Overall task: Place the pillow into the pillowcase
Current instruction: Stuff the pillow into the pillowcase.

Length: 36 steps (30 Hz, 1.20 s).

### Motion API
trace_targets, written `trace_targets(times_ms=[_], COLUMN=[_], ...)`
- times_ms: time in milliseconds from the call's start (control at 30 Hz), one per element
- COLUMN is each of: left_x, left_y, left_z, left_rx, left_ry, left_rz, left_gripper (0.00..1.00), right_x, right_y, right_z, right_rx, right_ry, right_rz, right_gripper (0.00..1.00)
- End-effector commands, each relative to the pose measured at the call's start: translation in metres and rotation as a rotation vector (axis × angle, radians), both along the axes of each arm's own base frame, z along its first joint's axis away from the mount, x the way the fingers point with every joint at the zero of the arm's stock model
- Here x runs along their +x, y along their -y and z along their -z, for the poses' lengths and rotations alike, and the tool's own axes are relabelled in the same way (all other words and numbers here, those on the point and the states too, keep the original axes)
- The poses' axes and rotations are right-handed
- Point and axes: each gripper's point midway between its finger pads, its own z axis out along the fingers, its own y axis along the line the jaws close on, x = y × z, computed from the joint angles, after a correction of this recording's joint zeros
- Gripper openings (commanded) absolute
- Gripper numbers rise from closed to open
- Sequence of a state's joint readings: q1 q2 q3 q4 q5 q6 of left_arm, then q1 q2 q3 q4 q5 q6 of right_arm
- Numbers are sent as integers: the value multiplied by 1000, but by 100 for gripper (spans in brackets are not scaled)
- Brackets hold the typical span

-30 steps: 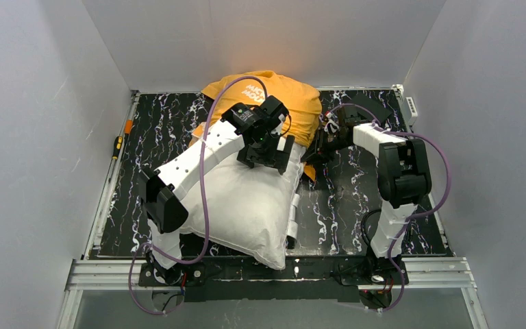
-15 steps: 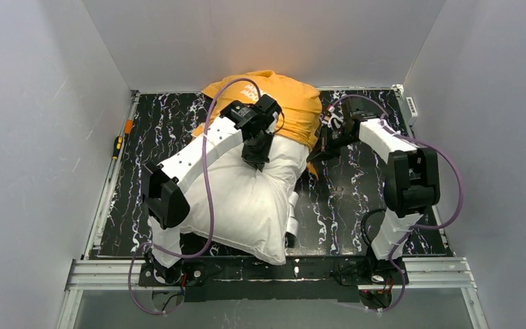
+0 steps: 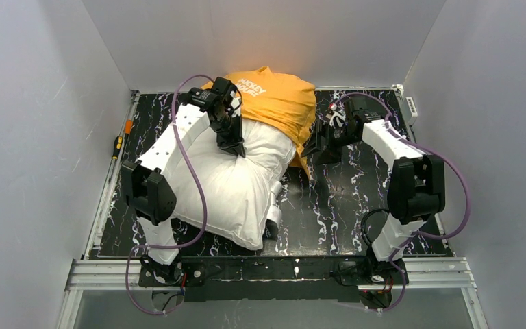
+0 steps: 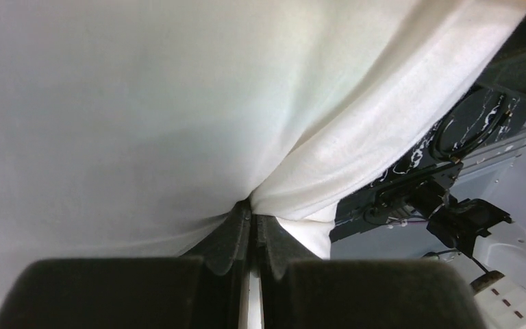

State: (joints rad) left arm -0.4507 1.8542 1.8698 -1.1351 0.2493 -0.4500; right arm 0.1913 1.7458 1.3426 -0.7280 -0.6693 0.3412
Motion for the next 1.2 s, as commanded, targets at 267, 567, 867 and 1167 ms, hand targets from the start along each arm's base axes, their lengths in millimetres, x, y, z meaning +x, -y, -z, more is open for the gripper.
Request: trace_targets(times_ms=[267, 567, 867, 1167], left_x=[12, 42, 73, 77], left_y=[11, 16, 24, 16], left_z=[-36, -29, 10, -3], left_rx=[-204, -326, -406, -396], left_ry=[102, 43, -8, 65], left_rz=[-112, -291, -554, -558], left_gripper=[0, 0, 0, 0], right_x=[29, -53, -167, -166], right_y=[-61, -49, -70, -48], right_z=[9, -58, -80, -58], right_rx=[42, -69, -188, -356], right_ry=[65, 62, -110, -51], right_rz=[-102, -298, -598, -600], right_gripper=[18, 1, 1, 33])
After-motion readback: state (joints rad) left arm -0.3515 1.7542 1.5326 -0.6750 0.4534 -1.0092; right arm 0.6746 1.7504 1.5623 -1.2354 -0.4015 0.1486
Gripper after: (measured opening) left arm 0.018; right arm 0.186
